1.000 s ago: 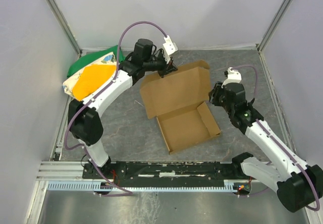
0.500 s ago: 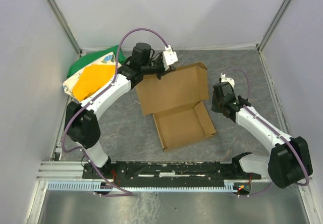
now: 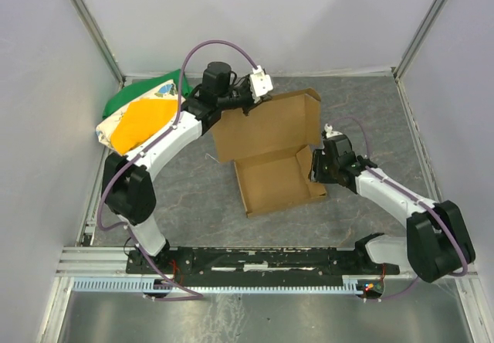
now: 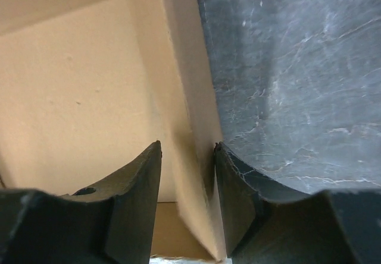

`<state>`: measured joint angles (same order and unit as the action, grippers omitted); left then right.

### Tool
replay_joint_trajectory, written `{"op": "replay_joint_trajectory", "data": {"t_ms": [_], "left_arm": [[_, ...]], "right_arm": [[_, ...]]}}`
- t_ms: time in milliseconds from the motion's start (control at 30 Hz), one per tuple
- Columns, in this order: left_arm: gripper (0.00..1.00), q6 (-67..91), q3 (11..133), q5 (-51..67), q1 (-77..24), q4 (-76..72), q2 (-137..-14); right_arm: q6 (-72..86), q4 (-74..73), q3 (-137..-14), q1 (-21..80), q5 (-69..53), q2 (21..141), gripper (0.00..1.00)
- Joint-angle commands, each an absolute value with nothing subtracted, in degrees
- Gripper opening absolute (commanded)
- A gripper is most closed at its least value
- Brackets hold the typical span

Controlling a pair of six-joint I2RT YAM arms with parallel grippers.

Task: Fold the paper box

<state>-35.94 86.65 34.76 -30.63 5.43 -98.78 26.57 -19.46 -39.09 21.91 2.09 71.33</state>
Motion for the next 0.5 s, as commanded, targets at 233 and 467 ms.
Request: {"op": "replay_joint_trajectory", "data": {"t_ms": [233, 467], "left_arm": [[0.03, -32.7, 84.5, 38.9, -30.7, -9.7, -97.7], [0.03, -25.5, 76.3, 39.1, -31.3, -15.3, -92.0]], "right_arm": [[36.9, -4.3, -30.6, 22.0, -1.2, 72.9, 0.14], [43.0, -1.1, -27.6, 22.0, 3.3, 71.9, 0.06]]}}
